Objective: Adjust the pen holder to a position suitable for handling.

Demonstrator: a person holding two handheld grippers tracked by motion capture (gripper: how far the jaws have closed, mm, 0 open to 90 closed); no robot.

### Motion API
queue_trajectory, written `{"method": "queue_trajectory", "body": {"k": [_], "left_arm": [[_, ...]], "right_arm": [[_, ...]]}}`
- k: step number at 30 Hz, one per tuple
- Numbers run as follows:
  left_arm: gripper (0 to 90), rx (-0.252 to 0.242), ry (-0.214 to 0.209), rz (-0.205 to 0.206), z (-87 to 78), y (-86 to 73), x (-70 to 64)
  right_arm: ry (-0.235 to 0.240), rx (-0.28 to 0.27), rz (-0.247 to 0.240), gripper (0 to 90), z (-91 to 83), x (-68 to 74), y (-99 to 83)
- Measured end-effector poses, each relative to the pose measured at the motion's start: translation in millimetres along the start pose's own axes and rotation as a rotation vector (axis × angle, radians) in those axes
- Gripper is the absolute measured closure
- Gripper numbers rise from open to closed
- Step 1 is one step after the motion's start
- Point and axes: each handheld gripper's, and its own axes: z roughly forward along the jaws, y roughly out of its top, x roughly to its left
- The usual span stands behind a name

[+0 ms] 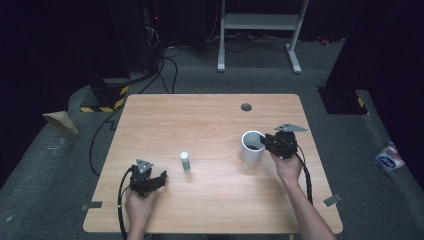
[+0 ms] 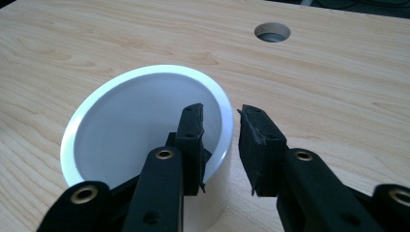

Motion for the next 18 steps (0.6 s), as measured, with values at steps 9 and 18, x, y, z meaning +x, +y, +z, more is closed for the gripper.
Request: {"method": "queue_trajectory", "body": {"k": [9, 18], "left_arm": [[29.4, 0.0, 0.0, 0.0, 0.0, 0.0, 0.0], [29.5, 0.0, 0.0, 0.0, 0.0, 0.0, 0.0]], "right_arm": [[-0.009, 0.01, -0.013, 73.3, 0.0, 4.6, 0.0], [0.004, 0.014, -0.039, 73.8, -5.1, 16.0, -3.2]]}}
